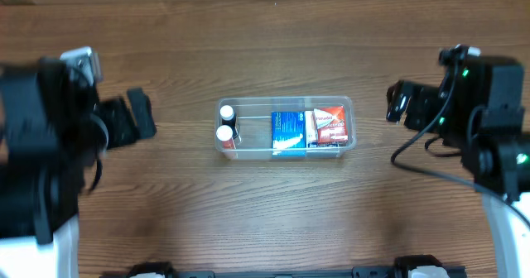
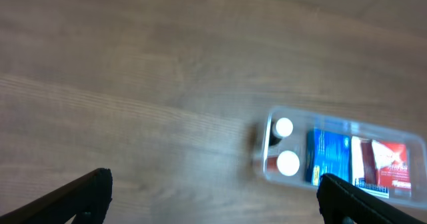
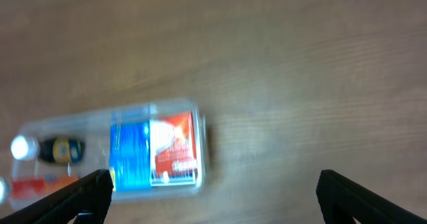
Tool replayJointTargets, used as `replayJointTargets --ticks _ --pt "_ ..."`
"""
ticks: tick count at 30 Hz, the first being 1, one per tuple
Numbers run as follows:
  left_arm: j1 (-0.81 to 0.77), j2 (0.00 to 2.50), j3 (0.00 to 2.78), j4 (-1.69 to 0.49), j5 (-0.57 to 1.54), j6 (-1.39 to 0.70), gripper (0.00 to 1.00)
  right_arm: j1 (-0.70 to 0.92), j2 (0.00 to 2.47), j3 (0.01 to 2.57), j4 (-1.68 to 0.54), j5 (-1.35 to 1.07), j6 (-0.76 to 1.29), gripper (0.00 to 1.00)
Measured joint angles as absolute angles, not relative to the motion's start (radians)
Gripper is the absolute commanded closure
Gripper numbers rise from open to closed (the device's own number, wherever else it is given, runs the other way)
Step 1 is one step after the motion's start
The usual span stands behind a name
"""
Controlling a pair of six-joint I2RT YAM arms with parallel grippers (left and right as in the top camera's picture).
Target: Pack container
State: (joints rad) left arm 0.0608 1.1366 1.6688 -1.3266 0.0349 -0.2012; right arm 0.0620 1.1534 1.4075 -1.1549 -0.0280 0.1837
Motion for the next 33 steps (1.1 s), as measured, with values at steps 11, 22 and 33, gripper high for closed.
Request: replayJointTargets --ticks 11,22,33 --pt "0.061 0.664 1.203 -1.287 0.026 -0.201 0.00 0.121 0.741 1.164 -1.179 0.079 0.234 0.00" --pt "0.061 0.665 1.202 -1.313 0.026 -0.201 0.00 0.121 0.757 1.155 -1.193 0.093 0.236 0.00" --pt "0.061 0.665 1.202 -1.313 0.026 -0.201 0.00 0.121 0.752 1.143 -1.178 0.097 0.229 0.00"
